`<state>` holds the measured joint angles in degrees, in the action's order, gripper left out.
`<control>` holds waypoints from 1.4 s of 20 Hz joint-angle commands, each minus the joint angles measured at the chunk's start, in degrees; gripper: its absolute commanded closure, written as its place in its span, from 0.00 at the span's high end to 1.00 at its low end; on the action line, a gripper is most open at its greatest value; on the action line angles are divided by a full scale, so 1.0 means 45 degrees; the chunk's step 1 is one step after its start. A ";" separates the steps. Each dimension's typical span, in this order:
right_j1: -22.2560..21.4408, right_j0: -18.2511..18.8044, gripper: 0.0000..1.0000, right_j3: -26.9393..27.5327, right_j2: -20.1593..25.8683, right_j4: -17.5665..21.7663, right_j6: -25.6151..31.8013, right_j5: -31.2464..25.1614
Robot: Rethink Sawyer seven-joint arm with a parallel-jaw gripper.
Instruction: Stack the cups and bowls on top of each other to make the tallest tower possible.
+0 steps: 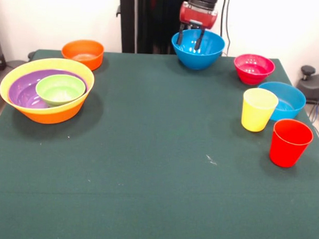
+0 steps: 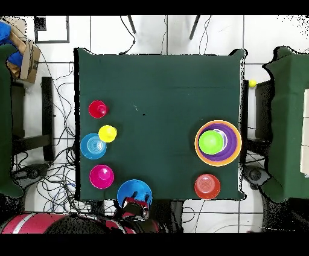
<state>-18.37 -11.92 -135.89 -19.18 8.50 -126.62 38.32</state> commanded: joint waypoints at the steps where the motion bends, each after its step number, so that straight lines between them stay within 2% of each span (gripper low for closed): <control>1: -0.1035 0.0424 1.00 0.0475 0.1047 0.0358 -0.1149 -0.1800; 5: -0.1935 0.0902 1.00 0.0311 0.1414 0.0577 -0.0977 -0.2958; 6: -0.2680 0.1251 1.00 0.0204 0.1667 0.0691 -0.0909 -0.3678; 10: -0.2865 0.1315 1.00 0.0353 0.1655 0.0691 -0.0839 -0.3987; 16: -0.2499 0.1559 1.00 0.0543 0.1469 0.1187 -0.0854 -0.3655; 21: -0.1572 0.1649 1.00 0.0851 0.1176 0.1588 -0.0892 -0.2755; 28: -0.0866 0.1282 1.00 0.1125 0.0806 0.1516 -0.0974 -0.2192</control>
<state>-27.48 -5.63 -136.68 -18.34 13.77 -126.62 26.58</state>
